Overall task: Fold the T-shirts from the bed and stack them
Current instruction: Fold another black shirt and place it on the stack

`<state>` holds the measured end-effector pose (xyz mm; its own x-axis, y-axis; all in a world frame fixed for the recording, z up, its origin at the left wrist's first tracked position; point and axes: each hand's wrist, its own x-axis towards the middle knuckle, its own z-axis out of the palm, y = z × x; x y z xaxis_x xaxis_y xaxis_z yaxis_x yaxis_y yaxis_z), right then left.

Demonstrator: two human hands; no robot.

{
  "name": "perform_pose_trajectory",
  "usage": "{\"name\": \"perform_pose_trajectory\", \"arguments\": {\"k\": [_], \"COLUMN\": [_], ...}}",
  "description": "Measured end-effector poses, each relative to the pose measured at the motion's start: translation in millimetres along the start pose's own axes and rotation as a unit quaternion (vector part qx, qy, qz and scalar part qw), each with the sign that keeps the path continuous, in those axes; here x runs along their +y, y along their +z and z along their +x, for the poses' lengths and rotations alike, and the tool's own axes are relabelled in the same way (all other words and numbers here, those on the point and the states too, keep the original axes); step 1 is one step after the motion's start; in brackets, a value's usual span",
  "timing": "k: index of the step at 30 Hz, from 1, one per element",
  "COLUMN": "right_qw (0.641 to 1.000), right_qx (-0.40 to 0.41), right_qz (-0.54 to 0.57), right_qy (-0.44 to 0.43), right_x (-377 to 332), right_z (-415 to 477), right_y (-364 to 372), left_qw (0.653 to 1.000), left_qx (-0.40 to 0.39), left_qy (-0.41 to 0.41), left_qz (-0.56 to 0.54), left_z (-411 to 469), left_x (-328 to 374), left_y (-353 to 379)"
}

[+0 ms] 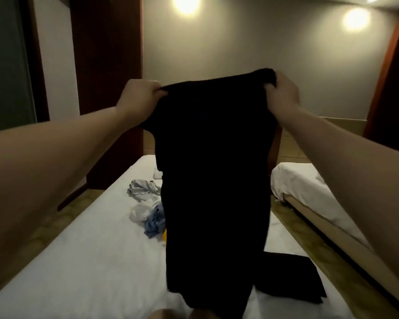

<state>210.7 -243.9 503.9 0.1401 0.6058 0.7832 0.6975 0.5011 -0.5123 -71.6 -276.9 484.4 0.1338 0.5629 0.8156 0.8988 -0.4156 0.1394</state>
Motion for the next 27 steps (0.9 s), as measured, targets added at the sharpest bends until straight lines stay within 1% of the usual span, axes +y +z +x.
{"name": "perform_pose_trajectory", "arguments": {"k": [2, 3, 4, 5, 6, 7, 8, 9, 10, 11, 12, 13, 14, 16, 17, 19, 20, 21, 22, 23, 24, 25, 26, 27], "right_qw": [1.0, 1.0, 1.0, 0.998, 0.989, 0.97, 0.947, 0.923, 0.9, 0.876, 0.85, 0.825, 0.803, 0.755, 0.737, 0.725, 0.73, 0.748, 0.787, 0.842, 0.901, 0.945, 0.967, 0.975], "right_qx": [0.009, 0.002, -0.021, -0.061, -0.114, -0.169, -0.22, -0.275, -0.333, -0.397, -0.459, -0.515, -0.56, -0.629, -0.648, -0.654, -0.646, -0.624, -0.578, -0.503, -0.403, -0.297, -0.208, -0.149], "right_qz": [-0.005, -0.015, -0.011, 0.025, 0.091, 0.161, 0.213, 0.235, 0.232, 0.208, 0.174, 0.127, 0.069, -0.037, -0.066, -0.083, -0.083, -0.081, -0.077, -0.083, -0.101, -0.117, -0.141, -0.163], "right_qy": [-0.001, -0.003, -0.002, 0.007, 0.03, 0.063, 0.098, 0.13, 0.157, 0.177, 0.19, 0.194, 0.192, 0.181, 0.18, 0.196, 0.207, 0.21, 0.202, 0.173, 0.127, 0.074, 0.033, 0.013], "right_x": [2.1, 3.3, 4.8, 7.2, 9.2, 11.9, 16.5, 22.9, 30.9, 38.5, 46.5, 52.6, 57.6, 62.7, 63.9, 67.6, 70.6, 74.1, 80.1, 86.5, 91.7, 94.0, 93.6, 91.6], "right_z": [7.0, 9.5, 11.8, 14.6, 15.7, 16.2, 16.9, 18.7, 22.4, 26.1, 30.0, 33.3, 36.8, 43.2, 46.5, 53.3, 57.0, 58.8, 61.9, 69.0, 79.0, 91.1, 104.5, 117.9], "right_y": [-1.1, -1.6, -1.5, -0.6, 0.5, 0.6, 0.3, -0.4, -0.9, -0.8, 1.4, 5.1, 10.6, 26.4, 34.1, 47.9, 56.1, 64.1, 73.7, 84.8, 95.3, 104.4, 111.0, 114.9], "left_qw": [1.0, 1.0, 0.999, 0.997, 0.993, 0.983, 0.962, 0.929, 0.892, 0.86, 0.841, 0.842, 0.855, 0.877, 0.879, 0.857, 0.844, 0.842, 0.862, 0.9, 0.943, 0.974, 0.987, 0.991], "left_qx": [-0.014, -0.028, -0.045, -0.07, -0.103, -0.147, -0.203, -0.261, -0.314, -0.365, -0.414, -0.449, -0.464, -0.457, -0.455, -0.496, -0.519, -0.528, -0.5, -0.429, -0.32, -0.204, -0.114, -0.062], "left_qy": [0.004, 0.001, -0.008, -0.024, -0.046, -0.076, -0.112, -0.148, -0.173, -0.184, -0.179, -0.162, -0.141, -0.121, -0.119, -0.126, -0.122, -0.111, -0.084, -0.054, -0.028, -0.005, 0.022, 0.041], "left_qz": [-0.004, -0.007, -0.015, -0.025, -0.043, -0.08, -0.142, -0.218, -0.276, -0.307, -0.298, -0.25, -0.184, -0.093, -0.076, -0.067, -0.053, -0.025, 0.016, 0.054, 0.081, 0.098, 0.109, 0.113], "left_z": [4.5, 6.8, 9.6, 13.8, 17.7, 21.1, 22.9, 25.0, 27.6, 30.7, 34.3, 38.3, 41.2, 48.6, 54.0, 61.1, 65.1, 69.0, 73.1, 79.6, 87.3, 97.1, 108.9, 122.9], "left_x": [-1.7, -3.2, -4.5, -8.1, -11.5, -16.6, -19.4, -23.9, -29.9, -37.5, -44.1, -50.9, -54.5, -57.5, -62.5, -68.8, -71.8, -75.2, -79.3, -83.9, -88.0, -92.4, -96.1, -98.6], "left_y": [0.4, 1.3, 2.6, 4.6, 7.4, 10.7, 13.8, 16.9, 20.3, 24.5, 29.8, 37.7, 46.3, 64.3, 73.4, 87.6, 93.5, 99.6, 107.8, 118.0, 127.6, 136.6, 144.0, 149.5]}}
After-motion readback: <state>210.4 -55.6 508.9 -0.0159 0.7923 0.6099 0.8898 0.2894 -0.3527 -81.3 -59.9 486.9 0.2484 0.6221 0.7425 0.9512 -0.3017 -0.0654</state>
